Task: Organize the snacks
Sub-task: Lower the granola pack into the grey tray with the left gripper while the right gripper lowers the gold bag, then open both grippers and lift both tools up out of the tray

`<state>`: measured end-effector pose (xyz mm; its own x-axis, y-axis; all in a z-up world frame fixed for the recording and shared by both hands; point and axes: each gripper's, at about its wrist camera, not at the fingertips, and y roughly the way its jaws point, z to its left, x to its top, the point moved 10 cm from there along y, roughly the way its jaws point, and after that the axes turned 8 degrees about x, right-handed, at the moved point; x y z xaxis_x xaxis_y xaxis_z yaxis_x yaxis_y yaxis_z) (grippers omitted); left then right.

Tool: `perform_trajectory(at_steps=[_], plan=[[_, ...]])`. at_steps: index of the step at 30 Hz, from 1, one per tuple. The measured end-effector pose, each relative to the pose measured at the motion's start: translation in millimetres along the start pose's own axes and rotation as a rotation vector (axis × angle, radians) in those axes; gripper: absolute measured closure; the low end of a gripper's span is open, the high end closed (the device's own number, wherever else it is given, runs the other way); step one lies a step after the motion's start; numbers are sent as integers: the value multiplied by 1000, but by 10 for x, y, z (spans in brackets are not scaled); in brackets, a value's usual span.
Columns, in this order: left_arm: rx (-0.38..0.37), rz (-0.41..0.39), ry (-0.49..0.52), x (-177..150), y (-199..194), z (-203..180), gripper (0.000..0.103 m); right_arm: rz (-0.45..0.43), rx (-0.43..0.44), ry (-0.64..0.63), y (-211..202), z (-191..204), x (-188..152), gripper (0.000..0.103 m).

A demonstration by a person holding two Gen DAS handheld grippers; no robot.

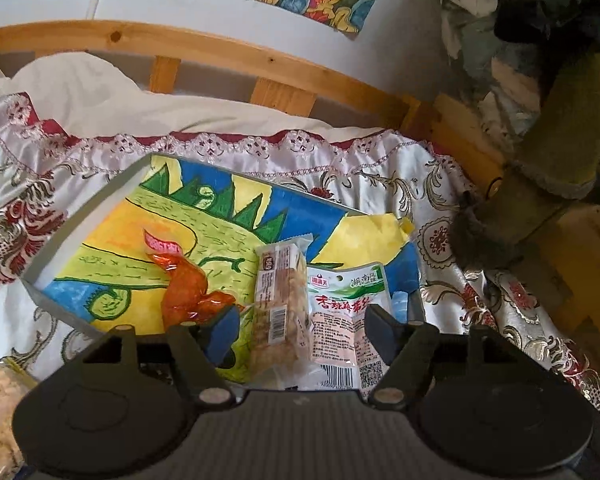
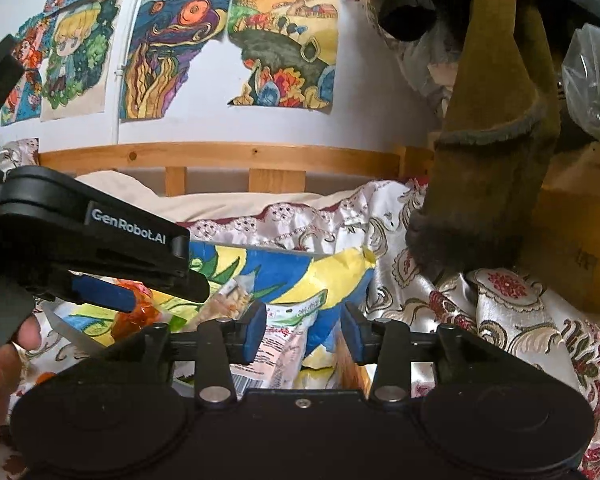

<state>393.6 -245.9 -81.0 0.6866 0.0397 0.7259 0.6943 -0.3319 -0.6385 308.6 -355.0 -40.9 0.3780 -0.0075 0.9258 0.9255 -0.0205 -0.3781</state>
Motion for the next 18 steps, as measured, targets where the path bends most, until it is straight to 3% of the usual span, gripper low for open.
perform_trajectory(at_steps=[4, 6, 9, 12, 18], plan=[[2, -12, 1, 6, -104, 21, 24, 6, 5, 6, -22, 0, -20, 52], [5, -29, 4, 11, -156, 32, 18, -8, 1, 5, -43, -13, -7, 28], [8, -48, 17, 17, -194, 39, 14, -53, -8, 18, -82, -68, 43, 3], [20, -56, 10, 37, -210, 73, 6, -94, -6, 47, -53, -143, 106, 1], [26, -80, 18, 159, -185, 105, 5, -211, 15, 99, 83, -250, 324, 1]])
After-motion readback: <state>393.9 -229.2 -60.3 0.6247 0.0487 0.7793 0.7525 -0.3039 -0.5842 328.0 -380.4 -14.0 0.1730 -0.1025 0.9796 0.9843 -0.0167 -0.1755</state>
